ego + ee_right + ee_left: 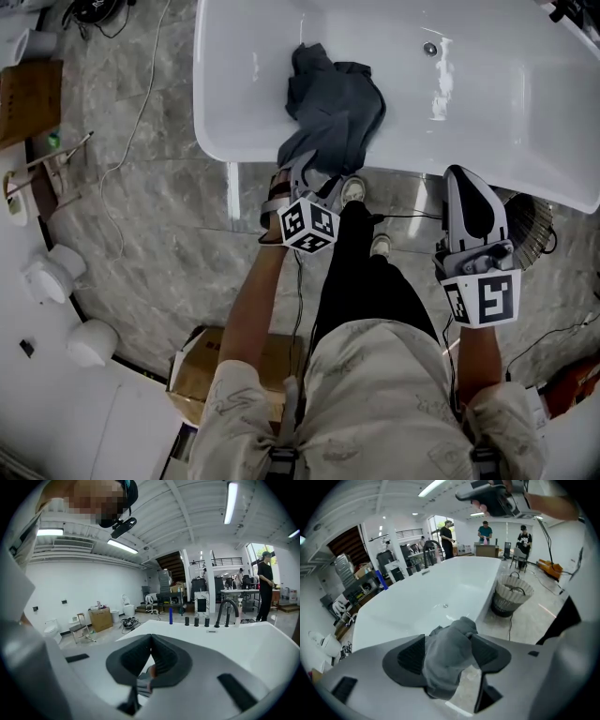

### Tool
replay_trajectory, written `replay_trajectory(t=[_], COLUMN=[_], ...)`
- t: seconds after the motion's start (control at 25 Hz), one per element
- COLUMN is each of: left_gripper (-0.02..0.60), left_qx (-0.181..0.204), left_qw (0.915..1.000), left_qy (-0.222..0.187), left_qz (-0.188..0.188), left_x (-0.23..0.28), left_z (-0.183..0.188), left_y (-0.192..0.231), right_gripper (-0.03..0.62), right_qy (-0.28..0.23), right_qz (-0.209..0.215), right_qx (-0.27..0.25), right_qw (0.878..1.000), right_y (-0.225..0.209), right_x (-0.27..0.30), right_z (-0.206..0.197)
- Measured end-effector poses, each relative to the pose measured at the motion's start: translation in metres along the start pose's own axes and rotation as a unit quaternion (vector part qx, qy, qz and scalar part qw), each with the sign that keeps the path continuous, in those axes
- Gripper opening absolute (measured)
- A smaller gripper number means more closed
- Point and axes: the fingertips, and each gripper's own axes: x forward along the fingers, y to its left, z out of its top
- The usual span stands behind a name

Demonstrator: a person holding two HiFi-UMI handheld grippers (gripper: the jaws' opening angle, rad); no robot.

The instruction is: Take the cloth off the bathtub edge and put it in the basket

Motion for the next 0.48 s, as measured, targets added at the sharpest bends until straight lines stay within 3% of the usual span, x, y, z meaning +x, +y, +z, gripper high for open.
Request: replay_trajectory(t=[0.12,0.28,0.48], left_gripper=[0.305,0.340,0.348], left_qx=[0.053,0.141,0.185], left_qw=[0.9971,0.9820,0.9691], left_qy=[0.043,0.108,0.138], left_qz=[-0.032,-0.063,-0.086], left_x=[0.024,0.052,0.075], left_z=[-0.018,-0.044,-0.054], left_y=[-0.007,-0.012,-0.011], right_gripper=[-0.011,-0.011,-0.011], right_qy=[0.007,0.016,0.020], right_qz=[-0.006,-0.012,-0.019], right_qx=[0.002,0.003,-0.001], right_qw=[1.000,1.000,1.000], right_y=[-0.003,-0.006,-0.009], right_x=[0.004,0.011,0.015], right_z=[-0.006,-0.010,-0.009])
